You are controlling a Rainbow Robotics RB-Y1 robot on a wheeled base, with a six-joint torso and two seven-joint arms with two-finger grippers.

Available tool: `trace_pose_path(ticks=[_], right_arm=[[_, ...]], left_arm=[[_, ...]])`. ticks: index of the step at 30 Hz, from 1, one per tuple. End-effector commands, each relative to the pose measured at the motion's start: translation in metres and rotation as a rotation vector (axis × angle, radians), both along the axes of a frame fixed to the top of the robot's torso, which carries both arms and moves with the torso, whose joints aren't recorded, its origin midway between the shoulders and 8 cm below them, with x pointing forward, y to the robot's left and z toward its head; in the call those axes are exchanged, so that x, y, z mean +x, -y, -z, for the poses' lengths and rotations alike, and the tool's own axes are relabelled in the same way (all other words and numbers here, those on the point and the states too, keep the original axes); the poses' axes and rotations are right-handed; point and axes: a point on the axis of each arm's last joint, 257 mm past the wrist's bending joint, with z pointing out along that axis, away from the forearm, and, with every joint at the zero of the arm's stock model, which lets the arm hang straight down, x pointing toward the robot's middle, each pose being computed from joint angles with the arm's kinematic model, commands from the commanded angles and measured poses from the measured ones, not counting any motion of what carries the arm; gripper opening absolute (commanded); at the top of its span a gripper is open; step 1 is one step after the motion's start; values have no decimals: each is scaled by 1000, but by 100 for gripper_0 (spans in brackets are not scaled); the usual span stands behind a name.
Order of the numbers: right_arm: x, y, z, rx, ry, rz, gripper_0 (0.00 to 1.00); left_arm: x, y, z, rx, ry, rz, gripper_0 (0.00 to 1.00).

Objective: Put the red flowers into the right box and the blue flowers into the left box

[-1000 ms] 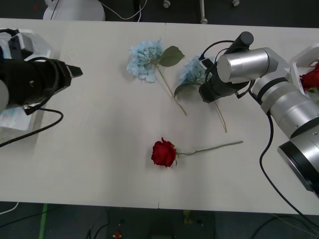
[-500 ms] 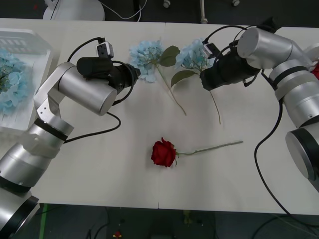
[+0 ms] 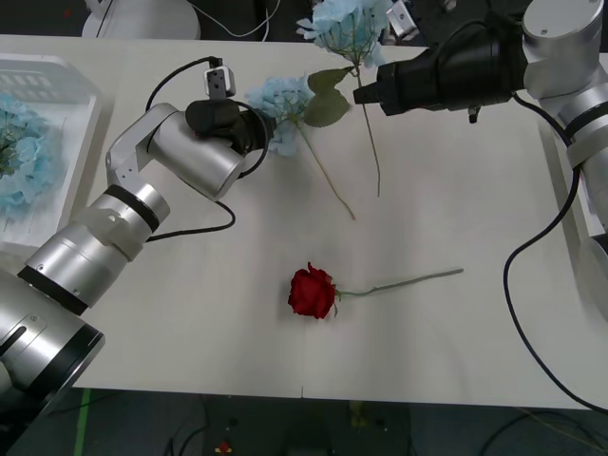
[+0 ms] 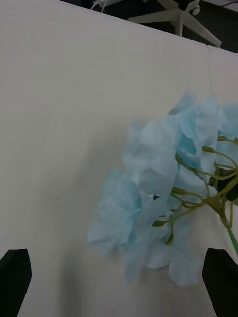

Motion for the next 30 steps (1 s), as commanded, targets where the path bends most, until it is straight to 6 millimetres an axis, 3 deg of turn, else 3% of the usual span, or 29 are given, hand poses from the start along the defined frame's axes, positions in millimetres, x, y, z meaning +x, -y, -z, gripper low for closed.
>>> trace_pose_path(ticks=[1,7,12,19,25,30], right_arm=[[-19,-25,-57,22,192,-110,0],[-56,-56,-78,79,276,-204,0],[-74,-77,-87,122,294,-253,0],[-82,-94,-88,153,300,-282,0],[-92,-106,-94,167,330,-313,0],[-99,-119,-96,191,332,-333,0]], left_arm=[[8,35,-23,95,57,101,100],[4,45,-32,27,68,123,100],[-11,12,-34,52,79,119,100],[-58,-28,-43,28,68,160,100],[-94,-58,-64,-37,63,167,100],[-131,-58,-78,-74,104,247,100]])
